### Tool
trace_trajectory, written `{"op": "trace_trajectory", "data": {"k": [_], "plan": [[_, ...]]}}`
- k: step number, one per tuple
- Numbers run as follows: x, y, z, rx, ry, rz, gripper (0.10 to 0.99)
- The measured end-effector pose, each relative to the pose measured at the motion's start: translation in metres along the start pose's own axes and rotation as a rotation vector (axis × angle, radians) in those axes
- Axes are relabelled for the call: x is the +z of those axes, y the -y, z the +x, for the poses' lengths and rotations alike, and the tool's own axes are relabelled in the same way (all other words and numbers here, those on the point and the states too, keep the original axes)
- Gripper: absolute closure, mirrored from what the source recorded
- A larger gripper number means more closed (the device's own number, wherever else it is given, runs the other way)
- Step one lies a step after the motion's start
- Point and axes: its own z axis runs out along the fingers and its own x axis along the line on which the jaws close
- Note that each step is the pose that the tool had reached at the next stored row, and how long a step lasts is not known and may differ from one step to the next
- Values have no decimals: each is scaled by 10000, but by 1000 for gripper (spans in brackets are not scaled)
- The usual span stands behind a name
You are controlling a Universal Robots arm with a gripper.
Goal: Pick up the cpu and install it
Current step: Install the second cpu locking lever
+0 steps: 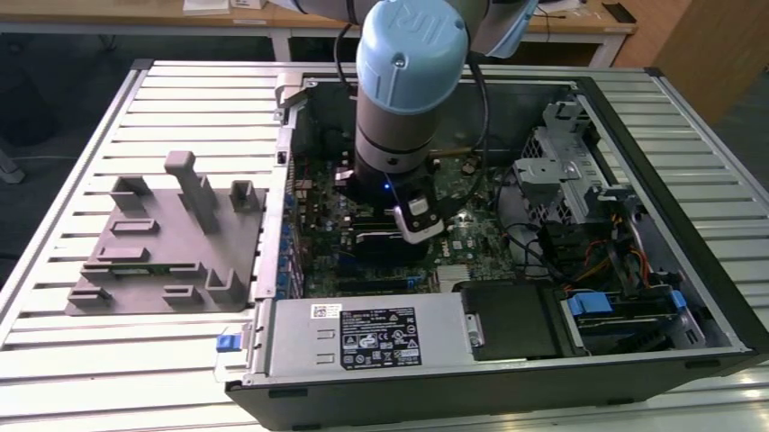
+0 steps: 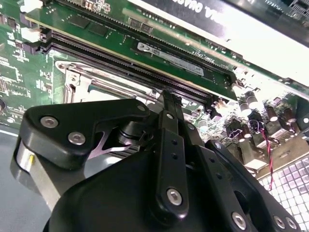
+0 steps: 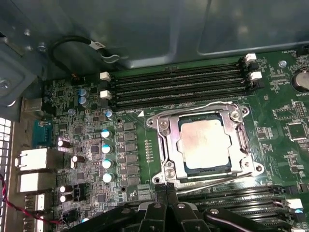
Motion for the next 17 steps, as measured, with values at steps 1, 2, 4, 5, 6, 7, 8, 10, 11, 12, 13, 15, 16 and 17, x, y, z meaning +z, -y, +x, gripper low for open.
{"op": "trace_trajectory", "data": {"k": [1,2,4,5,6,7,8,10,11,12,13,15,16,17], "plan": [[5,2,1,-4,-4,-25,980],[11,4,3,-8,-8,-50,980],[25,10,12,-14,-16,-111,980],[34,14,17,-18,-21,-151,980],[41,16,18,-26,-28,-197,980],[47,17,19,-31,-35,-241,980],[52,19,19,-35,-41,-278,980],[63,22,19,-43,-52,-348,980],[68,23,19,-46,-56,-372,980],[71,24,19,-49,-59,-387,980],[74,25,19,-52,-62,-399,980],[78,27,19,-58,-67,-413,980],[80,28,19,-61,-69,-419,980],[82,29,19,-63,-71,-424,980]]}}
